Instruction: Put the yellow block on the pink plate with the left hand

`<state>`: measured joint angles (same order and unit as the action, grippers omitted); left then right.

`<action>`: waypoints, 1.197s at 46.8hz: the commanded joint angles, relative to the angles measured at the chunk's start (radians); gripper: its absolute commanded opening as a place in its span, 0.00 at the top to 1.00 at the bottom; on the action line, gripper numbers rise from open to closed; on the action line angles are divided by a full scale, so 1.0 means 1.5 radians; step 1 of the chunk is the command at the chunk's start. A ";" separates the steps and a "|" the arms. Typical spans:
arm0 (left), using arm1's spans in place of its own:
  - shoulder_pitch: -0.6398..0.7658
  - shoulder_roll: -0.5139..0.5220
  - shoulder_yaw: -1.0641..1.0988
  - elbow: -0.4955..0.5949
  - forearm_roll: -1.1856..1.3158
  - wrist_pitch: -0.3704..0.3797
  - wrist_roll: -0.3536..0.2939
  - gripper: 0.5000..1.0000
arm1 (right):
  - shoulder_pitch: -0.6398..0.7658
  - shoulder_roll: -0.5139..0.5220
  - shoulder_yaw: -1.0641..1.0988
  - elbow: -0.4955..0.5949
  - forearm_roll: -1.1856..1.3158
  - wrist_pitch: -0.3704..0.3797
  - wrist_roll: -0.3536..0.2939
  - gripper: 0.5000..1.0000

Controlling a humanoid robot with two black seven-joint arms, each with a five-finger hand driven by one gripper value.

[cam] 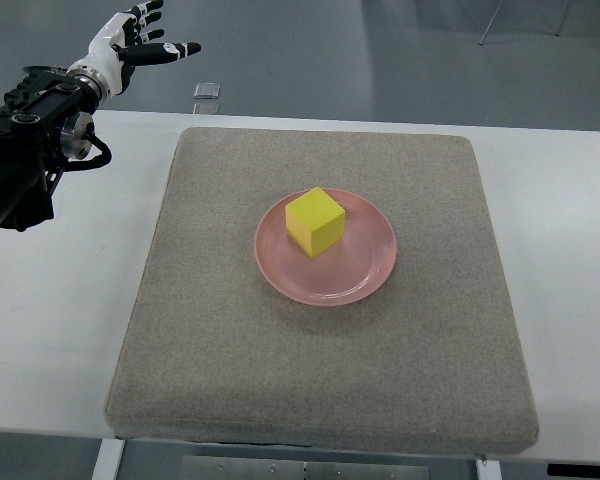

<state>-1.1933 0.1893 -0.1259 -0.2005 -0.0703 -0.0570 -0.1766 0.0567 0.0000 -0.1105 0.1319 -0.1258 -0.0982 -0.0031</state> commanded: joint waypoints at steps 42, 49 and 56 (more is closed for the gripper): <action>0.092 -0.025 -0.269 -0.009 -0.034 -0.152 0.008 0.05 | 0.000 0.000 0.000 0.000 0.000 0.000 0.000 0.15; 0.086 -0.026 -0.271 -0.009 -0.035 -0.148 0.007 0.05 | 0.000 0.000 0.000 0.000 0.000 0.000 0.000 0.15; 0.088 -0.048 -0.272 0.000 -0.034 -0.144 0.001 0.05 | 0.000 0.000 0.000 0.000 0.000 0.000 0.000 0.15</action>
<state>-1.0645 0.1435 -0.5331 -0.2119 -0.1224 -0.2765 -0.1712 0.0568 0.0000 -0.1104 0.1319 -0.1258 -0.0982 -0.0030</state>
